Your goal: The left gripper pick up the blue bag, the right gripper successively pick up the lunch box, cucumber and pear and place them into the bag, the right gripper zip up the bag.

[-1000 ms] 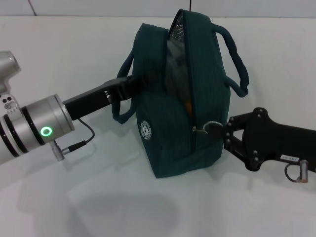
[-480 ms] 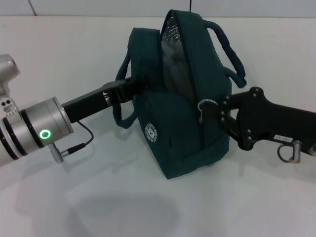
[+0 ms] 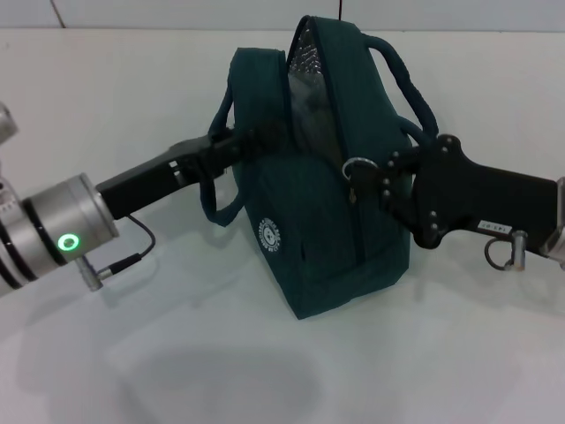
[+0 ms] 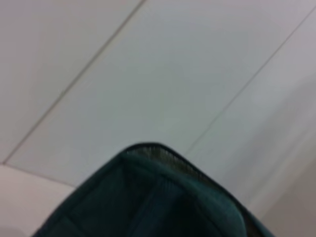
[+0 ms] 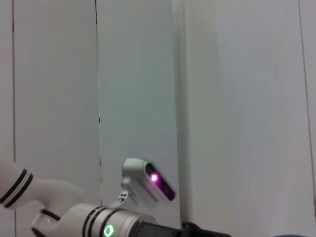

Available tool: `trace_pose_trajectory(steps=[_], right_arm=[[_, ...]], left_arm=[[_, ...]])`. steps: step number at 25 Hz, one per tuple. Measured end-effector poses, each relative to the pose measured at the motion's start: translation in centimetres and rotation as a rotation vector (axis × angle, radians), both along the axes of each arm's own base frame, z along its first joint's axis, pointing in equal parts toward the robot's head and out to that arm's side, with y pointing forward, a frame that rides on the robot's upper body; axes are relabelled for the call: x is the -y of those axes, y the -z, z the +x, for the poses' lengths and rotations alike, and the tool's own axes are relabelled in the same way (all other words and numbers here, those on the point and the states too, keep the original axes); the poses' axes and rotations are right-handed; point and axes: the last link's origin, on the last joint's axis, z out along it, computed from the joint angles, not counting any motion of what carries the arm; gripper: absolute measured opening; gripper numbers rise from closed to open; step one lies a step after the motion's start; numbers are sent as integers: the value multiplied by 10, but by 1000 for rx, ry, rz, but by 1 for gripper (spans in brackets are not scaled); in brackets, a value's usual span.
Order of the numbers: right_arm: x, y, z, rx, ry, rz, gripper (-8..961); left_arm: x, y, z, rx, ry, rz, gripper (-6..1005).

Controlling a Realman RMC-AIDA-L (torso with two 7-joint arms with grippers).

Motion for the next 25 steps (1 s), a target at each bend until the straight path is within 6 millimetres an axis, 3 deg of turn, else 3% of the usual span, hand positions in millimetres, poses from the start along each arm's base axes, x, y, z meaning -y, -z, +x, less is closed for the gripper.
trace_pose_trajectory(steps=[3, 8, 13, 25], right_arm=[[-6, -1, -6, -6, -1, 15, 33], [-18, 0, -12, 14, 8, 37, 35], [-41, 2, -30, 23, 20, 79, 37], [-52, 4, -59, 13, -43, 77, 42]], left_arm=[[2, -10, -4, 29, 6, 53, 598], [7, -25, -18, 72, -27, 137, 776], [18, -36, -31, 80, -48, 210, 773], [32, -37, -44, 58, -72, 222, 773]])
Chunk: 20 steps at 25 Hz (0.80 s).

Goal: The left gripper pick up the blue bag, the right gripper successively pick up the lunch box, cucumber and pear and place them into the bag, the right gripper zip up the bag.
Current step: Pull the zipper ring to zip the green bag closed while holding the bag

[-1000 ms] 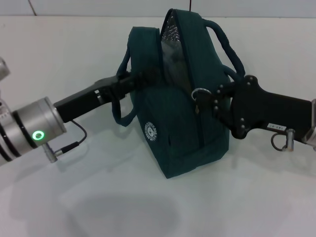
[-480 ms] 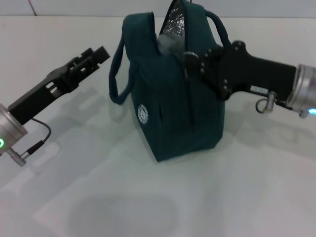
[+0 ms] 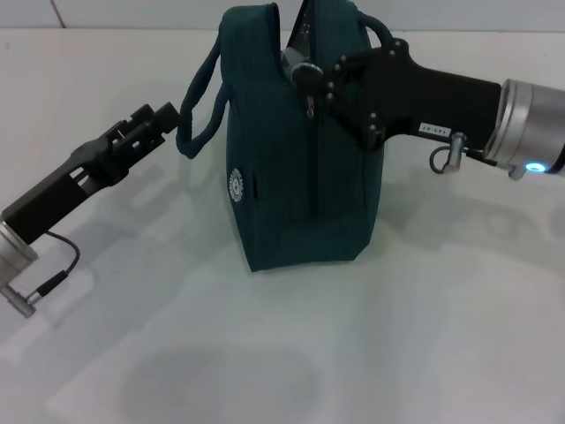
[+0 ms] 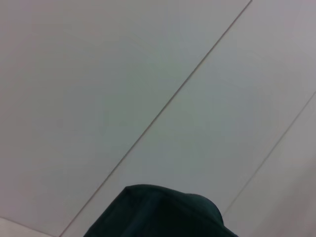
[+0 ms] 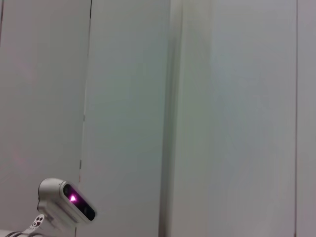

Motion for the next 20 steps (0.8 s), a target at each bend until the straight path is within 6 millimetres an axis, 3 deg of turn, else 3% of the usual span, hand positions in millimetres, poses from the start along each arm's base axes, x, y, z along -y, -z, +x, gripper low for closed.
trace_pose_trajectory(steps=[7, 12, 20], right_arm=[[5, 8, 0, 25, -19, -20, 45], [-3, 8, -14, 18, -38, -7, 47], [-8, 11, -17, 41, -32, 12, 50]], left_arm=[[5, 8, 2, -46, 44, -38, 772], [8, 13, 5, -71, 76, -67, 773], [11, 15, 7, -73, 102, -76, 772]])
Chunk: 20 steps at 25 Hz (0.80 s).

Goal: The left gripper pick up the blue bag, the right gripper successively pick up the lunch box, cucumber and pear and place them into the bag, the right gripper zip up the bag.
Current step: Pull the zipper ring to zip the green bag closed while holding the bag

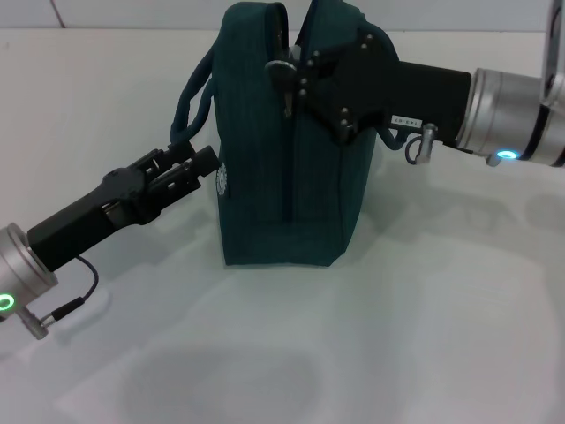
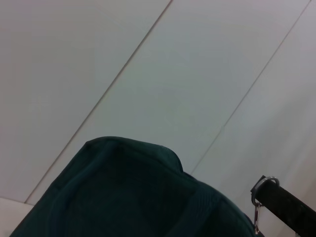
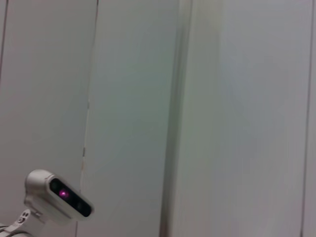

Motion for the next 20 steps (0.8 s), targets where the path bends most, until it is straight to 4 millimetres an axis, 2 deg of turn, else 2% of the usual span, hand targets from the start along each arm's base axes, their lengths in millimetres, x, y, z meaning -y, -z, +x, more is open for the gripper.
trace_pose_trajectory(steps=[8, 20], right_arm=[[5, 12, -7, 19, -26, -21, 53], [5, 13, -11, 18, -40, -18, 58]], left_arm=[[-5, 4, 7, 9, 21, -12, 769], [-12, 11, 17, -4, 61, -43, 765]])
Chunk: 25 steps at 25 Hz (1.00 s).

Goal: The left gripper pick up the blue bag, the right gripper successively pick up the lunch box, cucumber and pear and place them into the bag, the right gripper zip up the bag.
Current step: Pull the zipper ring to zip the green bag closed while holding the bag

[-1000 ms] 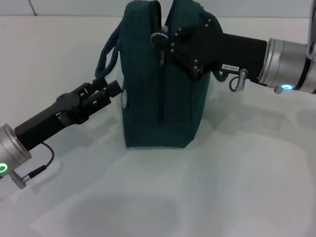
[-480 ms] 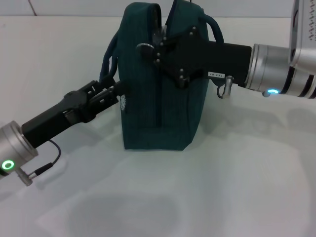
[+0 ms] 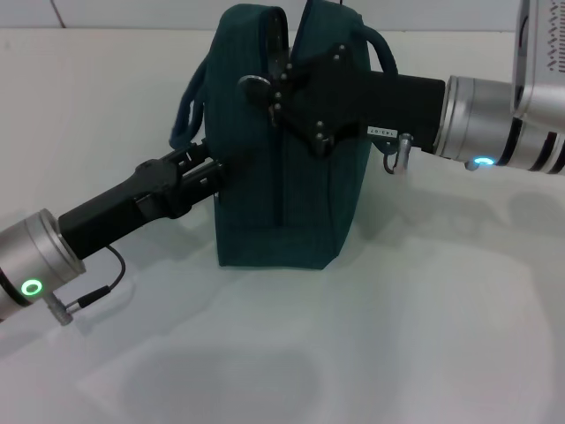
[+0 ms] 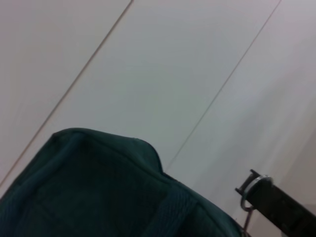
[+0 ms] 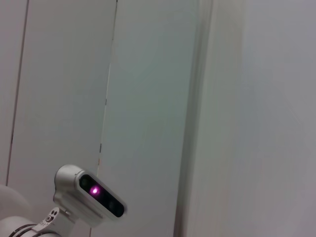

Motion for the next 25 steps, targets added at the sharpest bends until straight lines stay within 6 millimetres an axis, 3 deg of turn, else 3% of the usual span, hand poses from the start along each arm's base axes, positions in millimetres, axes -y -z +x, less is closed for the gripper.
trace_pose_trajectory(steps=[14, 19, 25], right_arm=[[1, 1, 1, -6, 25, -27, 64], [1, 0, 2, -12, 32, -28, 66], [0, -1, 1, -19, 48, -42, 68]], left_arm=[[-3, 6, 3, -18, 24, 42, 534], [-1, 7, 3, -19, 35, 43, 303], [4, 6, 5, -13, 65, 48, 141]])
